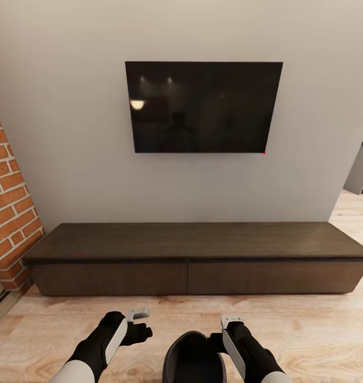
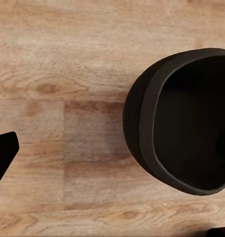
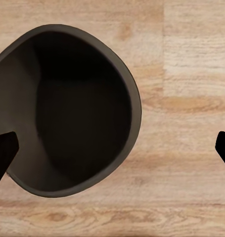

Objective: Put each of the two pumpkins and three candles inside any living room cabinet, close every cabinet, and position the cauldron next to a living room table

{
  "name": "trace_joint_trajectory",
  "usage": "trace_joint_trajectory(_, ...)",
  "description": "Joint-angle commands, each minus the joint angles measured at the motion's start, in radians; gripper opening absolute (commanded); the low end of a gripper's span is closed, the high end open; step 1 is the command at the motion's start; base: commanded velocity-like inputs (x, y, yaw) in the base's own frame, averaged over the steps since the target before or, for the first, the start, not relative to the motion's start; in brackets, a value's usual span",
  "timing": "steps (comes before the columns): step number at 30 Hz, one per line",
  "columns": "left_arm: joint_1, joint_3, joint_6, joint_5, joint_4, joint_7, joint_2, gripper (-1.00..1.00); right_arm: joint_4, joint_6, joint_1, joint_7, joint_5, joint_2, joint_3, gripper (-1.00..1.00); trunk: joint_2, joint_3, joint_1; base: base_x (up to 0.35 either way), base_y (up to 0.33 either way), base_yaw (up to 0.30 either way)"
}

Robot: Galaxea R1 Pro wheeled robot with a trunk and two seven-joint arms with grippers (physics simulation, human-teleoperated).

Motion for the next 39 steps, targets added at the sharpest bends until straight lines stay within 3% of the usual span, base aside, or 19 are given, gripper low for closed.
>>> trace_joint_trajectory(1, 0.000, -0.002, 0.003, 0.006, -0.001, 0.003, 0.000, 1.00, -0.001, 0.004, 0.000, -0.009, -0.011, -0.001, 0.005, 1.00, -0.008, -0.004, 0.004, 0.000, 0.000, 0.000)
trace_joint_trajectory(15, 0.000, -0.004, -0.002, 0.005, 0.000, 0.003, 0.000, 1.00, -0.001, 0.003, 0.000, -0.009, -0.011, 0.000, 0.005, 1.00, -0.106, -0.048, 0.057, 0.000, 0.000, 0.000)
trace_joint_trajectory(29, 0.000, -0.013, -0.069, 0.007, 0.004, 0.003, -0.001, 1.00, -0.001, 0.002, 0.000, -0.008, -0.011, -0.001, 0.005, 1.00, -0.204, -0.092, 0.111, 0.000, 0.000, 0.000)
trace_joint_trajectory(39, 0.000, -0.020, -0.078, 0.008, 0.016, 0.003, -0.006, 1.00, -0.001, 0.001, 0.000, -0.008, -0.011, -0.001, 0.005, 1.00, -0.274, -0.123, 0.149, 0.000, 0.000, 0.000)
